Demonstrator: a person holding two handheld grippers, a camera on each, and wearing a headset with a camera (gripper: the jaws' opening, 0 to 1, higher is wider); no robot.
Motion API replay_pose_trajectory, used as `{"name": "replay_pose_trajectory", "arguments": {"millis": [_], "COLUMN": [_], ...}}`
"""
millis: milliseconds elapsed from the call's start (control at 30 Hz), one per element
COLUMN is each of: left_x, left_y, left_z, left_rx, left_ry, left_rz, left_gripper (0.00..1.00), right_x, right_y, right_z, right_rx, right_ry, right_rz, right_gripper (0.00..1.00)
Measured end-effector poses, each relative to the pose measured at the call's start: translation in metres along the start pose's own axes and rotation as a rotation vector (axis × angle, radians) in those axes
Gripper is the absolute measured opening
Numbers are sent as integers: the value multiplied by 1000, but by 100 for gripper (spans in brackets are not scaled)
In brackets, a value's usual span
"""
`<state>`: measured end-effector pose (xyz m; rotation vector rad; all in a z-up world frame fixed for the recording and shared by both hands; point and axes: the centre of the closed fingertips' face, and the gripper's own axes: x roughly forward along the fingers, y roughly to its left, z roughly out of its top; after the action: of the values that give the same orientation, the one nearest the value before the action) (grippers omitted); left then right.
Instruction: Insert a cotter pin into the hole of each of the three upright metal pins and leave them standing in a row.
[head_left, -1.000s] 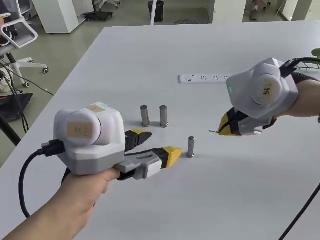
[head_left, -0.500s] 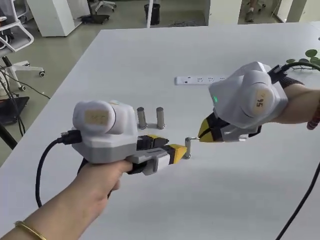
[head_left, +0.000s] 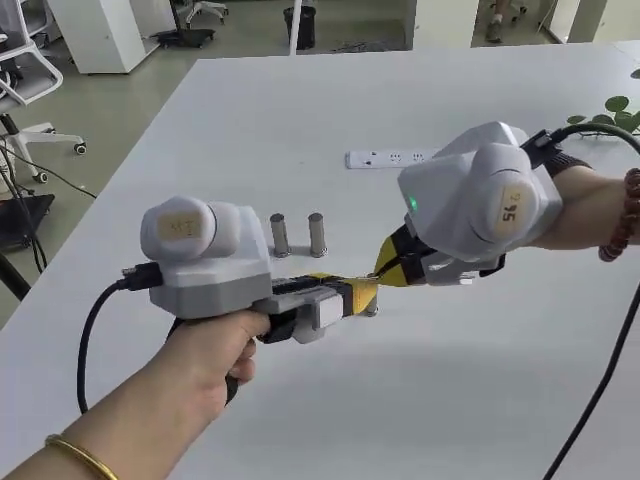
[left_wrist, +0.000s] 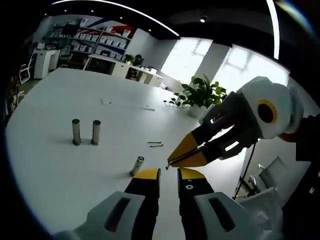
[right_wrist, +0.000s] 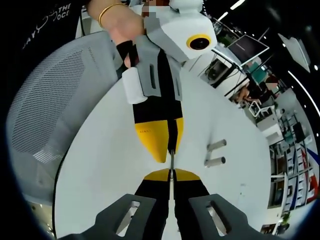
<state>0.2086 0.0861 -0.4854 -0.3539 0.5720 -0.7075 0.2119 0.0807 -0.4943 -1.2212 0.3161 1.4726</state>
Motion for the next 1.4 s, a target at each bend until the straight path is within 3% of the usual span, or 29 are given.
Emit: {"name": "replay_pose_trajectory", "arguments": {"millis": [267, 500, 667, 933, 1100, 1400], "left_x": [0, -1, 0, -1, -2, -2], "left_y": [0, 2, 1, 1, 1, 2], "left_z": [3, 2, 1, 2, 6, 6], "left_rx": [-76, -91, -70, -108, -38, 53], "left_ry": [-36, -36, -29, -31, -52, -35], "left_rz": [-16, -20, -25, -23, -7, -3], "left_gripper": [5, 1, 0, 0, 0, 0], "right_x": [2, 3, 3, 3, 3, 4], "right_y": [1, 2, 3, 1, -3, -3], "right_z": [5, 5, 6, 7, 8, 6], "right_rx": [-14, -13, -14, -15, -6, 89], "right_ry": [-3, -8, -11, -15, -27, -59], "right_rz": [1, 0, -4, -19, -39, -33], "right_gripper": [0, 0, 0, 0, 0, 0]}}
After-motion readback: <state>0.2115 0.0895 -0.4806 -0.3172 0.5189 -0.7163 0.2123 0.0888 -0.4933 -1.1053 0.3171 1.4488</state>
